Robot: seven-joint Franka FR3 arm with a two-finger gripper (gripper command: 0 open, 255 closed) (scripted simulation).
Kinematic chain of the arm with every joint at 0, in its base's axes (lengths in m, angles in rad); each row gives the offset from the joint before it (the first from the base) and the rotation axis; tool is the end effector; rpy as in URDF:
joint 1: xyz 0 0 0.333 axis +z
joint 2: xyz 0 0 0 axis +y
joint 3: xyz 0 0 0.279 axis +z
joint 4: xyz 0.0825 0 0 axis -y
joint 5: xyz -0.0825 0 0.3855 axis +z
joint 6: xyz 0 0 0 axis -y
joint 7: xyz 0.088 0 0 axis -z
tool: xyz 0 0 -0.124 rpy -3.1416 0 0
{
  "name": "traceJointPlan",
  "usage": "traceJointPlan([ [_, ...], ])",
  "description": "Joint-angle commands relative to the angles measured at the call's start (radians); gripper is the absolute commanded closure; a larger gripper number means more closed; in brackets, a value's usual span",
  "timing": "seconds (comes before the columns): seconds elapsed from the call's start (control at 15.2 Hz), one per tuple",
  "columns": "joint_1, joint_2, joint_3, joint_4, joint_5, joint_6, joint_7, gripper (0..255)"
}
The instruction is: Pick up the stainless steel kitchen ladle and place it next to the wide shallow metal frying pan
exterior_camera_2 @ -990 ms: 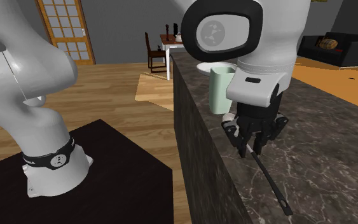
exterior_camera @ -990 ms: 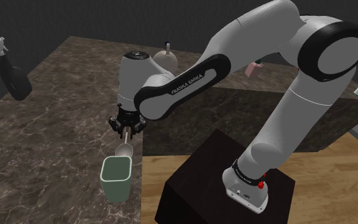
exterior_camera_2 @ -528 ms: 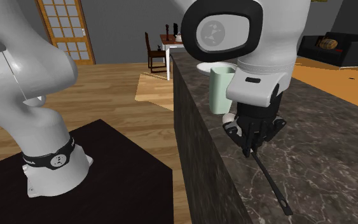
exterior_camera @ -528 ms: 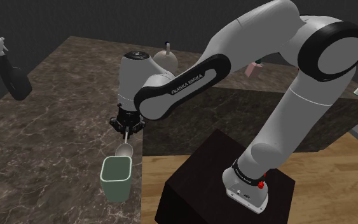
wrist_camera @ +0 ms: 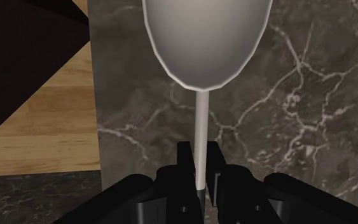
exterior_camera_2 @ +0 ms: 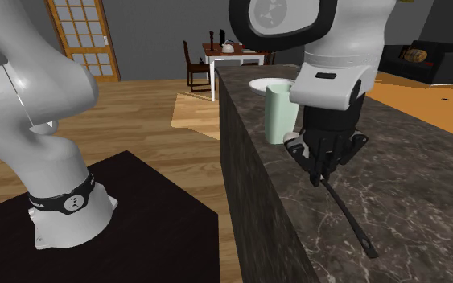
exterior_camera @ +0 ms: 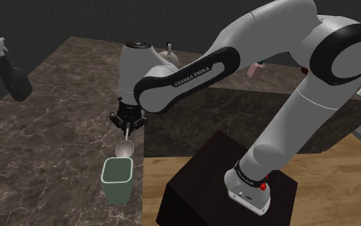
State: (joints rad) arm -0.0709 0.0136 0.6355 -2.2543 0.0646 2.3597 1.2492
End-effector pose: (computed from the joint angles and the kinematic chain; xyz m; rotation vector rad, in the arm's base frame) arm 0.4501 0.2872 0.3127 -2.8339 1.0808 -0.0215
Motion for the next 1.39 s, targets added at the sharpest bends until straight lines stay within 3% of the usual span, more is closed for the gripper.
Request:
traceJointPlan([
  [0.0, -0.002, -0.021, -0.001, 0.014, 0.016, -0.032, -0.011, 255],
  [1.12, -0.006, -0.134, -0.021, 0.149, 0.081, -0.264, -0.051, 255],
  [1.32, 0.026, -0.167, 0.014, 0.123, 0.101, -0.259, 0.006, 255],
])
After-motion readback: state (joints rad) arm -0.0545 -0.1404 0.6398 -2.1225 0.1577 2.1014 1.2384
